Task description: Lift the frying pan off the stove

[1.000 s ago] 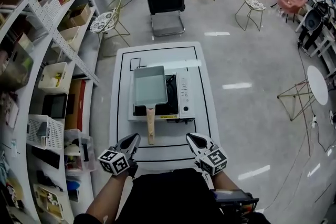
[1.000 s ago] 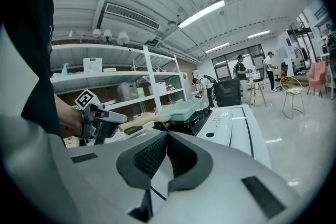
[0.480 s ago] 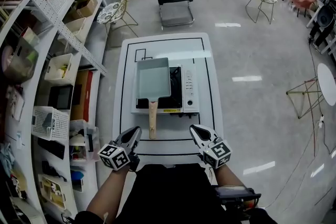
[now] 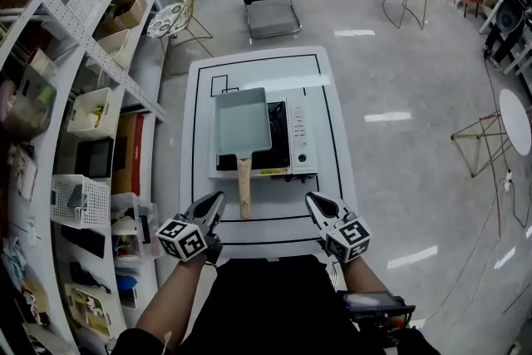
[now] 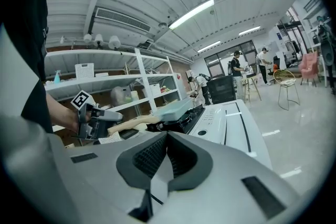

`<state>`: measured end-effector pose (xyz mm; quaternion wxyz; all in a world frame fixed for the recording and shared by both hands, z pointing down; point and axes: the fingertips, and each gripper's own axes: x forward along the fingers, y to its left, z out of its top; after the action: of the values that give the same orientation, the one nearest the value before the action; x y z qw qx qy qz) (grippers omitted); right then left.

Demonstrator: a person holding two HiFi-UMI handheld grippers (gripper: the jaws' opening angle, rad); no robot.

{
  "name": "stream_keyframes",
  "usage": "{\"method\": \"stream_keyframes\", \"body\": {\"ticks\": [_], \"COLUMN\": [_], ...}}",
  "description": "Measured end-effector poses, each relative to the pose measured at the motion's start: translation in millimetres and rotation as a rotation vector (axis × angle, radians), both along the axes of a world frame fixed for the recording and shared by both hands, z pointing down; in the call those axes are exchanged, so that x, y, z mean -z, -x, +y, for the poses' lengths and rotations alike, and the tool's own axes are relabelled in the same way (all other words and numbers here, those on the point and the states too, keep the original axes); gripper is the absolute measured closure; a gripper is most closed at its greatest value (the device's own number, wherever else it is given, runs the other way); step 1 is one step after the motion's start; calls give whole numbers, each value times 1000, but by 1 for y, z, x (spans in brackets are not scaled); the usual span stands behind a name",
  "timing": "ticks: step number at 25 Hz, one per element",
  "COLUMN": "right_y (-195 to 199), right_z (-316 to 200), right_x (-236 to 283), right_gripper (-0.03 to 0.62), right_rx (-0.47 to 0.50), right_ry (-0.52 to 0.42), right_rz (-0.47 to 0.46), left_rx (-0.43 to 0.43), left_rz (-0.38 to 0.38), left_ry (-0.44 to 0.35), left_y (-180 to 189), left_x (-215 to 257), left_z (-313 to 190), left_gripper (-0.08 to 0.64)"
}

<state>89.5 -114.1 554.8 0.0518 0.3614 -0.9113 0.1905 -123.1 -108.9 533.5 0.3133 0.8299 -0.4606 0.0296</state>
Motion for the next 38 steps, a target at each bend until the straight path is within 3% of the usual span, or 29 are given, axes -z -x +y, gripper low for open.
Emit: {"method": "stream_keyframes", "body": {"ticks": [8, 11, 14, 22, 24, 29, 33, 38], "right_y": [5, 10, 14, 16, 15, 17, 22, 24], "right_z": [0, -2, -5, -11, -12, -12, -14, -12], "right_x": [-2, -1, -2, -1, -1, -8, -6, -8], "right_gripper": [567, 568, 568, 568, 568, 568, 568, 568], "right_rx": [-49, -57, -65, -92, -98, -95, -92, -91], "right_ry": [22, 28, 33, 49, 55, 75, 75, 83], "right_rz": [4, 5, -1, -5, -2, 8, 6, 5], "left_rx": [-30, -47, -65, -116, -117, -209, -236, -246], "left_rz": [115, 258, 397, 454, 462, 550, 542, 595], "left_ry": [67, 147, 216, 276, 318, 383, 425, 448], "left_y": [2, -2, -8, -21, -24, -47, -58, -64], "left_x": [-9, -14, -15, -16, -20, -19, -25, -25], "left_z": [-16, -23, -32, -53, -54, -55, -54, -57], "left_gripper": [548, 542, 482, 416, 370, 237, 235, 272]}}
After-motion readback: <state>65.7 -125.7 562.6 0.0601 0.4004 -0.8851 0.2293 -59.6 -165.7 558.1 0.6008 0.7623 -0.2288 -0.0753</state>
